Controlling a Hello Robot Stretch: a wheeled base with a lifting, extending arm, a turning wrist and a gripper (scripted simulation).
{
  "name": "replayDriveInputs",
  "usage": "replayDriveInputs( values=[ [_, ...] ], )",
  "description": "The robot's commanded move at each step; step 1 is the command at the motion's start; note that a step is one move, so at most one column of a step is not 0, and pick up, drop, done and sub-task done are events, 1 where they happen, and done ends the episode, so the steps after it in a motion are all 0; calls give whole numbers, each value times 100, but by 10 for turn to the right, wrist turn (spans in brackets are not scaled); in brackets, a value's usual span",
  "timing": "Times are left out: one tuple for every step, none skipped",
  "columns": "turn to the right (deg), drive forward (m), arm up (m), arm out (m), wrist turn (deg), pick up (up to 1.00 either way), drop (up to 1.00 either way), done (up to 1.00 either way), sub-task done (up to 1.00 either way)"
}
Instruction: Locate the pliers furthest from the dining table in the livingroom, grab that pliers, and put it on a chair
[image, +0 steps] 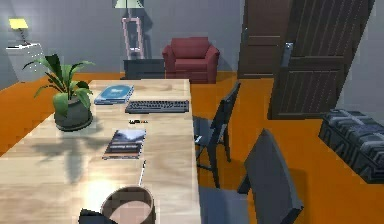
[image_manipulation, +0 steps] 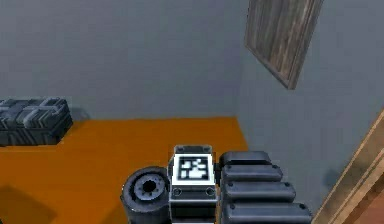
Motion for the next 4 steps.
replayDriveInputs(
  values=[
    [270,0,0,0,0,0,0,0,0],
    [-300,0,0,0,0,0,0,0,0],
    [300,0,0,0,0,0,0,0,0],
    [-240,0,0,0,0,0,0,0,0]
  ],
)
